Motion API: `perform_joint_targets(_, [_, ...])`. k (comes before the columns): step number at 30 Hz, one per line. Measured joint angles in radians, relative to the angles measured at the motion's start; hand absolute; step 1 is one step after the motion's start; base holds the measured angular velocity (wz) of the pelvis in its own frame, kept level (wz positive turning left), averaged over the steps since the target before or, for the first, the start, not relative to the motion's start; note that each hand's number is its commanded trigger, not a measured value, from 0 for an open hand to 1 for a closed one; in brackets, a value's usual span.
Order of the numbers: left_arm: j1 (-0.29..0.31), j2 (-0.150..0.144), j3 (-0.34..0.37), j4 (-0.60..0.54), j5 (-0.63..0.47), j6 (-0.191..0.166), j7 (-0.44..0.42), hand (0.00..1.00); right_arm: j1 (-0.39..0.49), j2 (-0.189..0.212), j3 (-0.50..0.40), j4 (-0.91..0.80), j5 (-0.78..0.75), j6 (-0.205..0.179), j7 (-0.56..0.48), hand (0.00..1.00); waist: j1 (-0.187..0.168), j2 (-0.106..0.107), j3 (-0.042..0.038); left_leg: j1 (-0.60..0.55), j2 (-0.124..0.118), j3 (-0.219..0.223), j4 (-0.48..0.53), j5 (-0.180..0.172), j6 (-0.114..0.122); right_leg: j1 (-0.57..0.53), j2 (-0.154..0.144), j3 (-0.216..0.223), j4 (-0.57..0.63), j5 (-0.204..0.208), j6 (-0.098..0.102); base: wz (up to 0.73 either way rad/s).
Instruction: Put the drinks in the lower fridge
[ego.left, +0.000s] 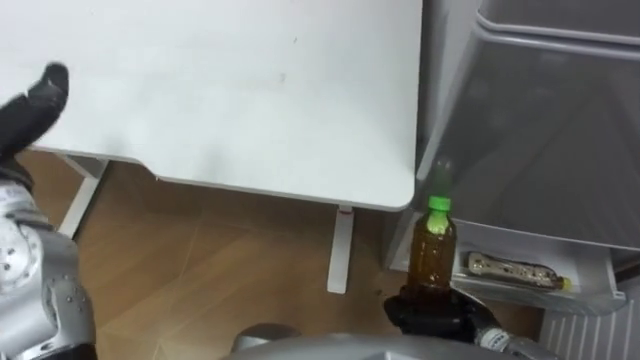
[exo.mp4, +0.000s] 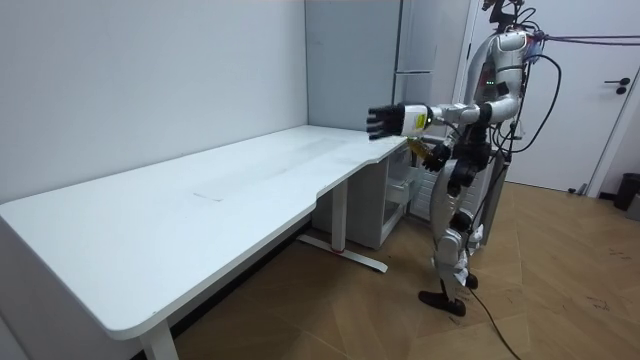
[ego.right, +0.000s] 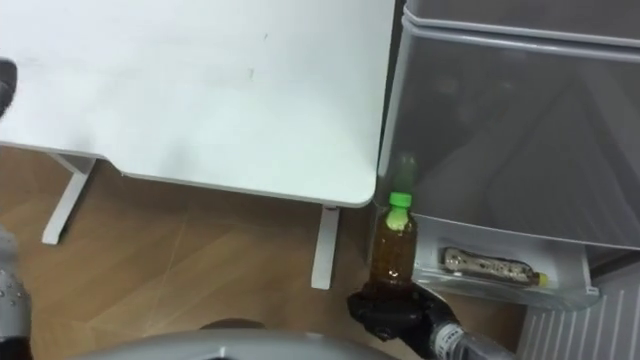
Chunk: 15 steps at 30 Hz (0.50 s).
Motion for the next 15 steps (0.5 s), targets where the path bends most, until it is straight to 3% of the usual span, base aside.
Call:
perform_joint_targets(2, [0.017,-0.001,-0.001,0.082,-0.004,-0.001,0.052,0.0,0.005,-0.001,-0.005,0.021,0.011,0.0,-0.011,1.0,0.0,-0.006,-0.0036,0.003,0.0,0.005,-0.002,0.0,0.0,0.001,0.0,0.004,0.0,0.0,0.0,-0.04])
perform_joint_targets(9, [0.033,0.0,-0.008,0.316,-0.038,-0.001,0.107,0.0,-0.022,0.006,-0.055,0.188,0.052,-0.01,-0.024,1.0,-0.012,-0.013,-0.0079,0.004,0.0,0.004,-0.002,-0.001,0.0,0.001,-0.001,0.004,0.002,0.0,0.0,0.0])
perform_joint_targets(15, [0.092,0.0,-0.018,0.457,-0.09,-0.001,0.129,0.0,-0.023,0.012,-0.086,0.289,0.222,-0.03,-0.03,1.0,-0.026,-0.024,-0.008,0.018,-0.002,0.003,-0.014,-0.001,0.0,0.011,-0.002,0.001,-0.002,-0.001,0.002,0.01])
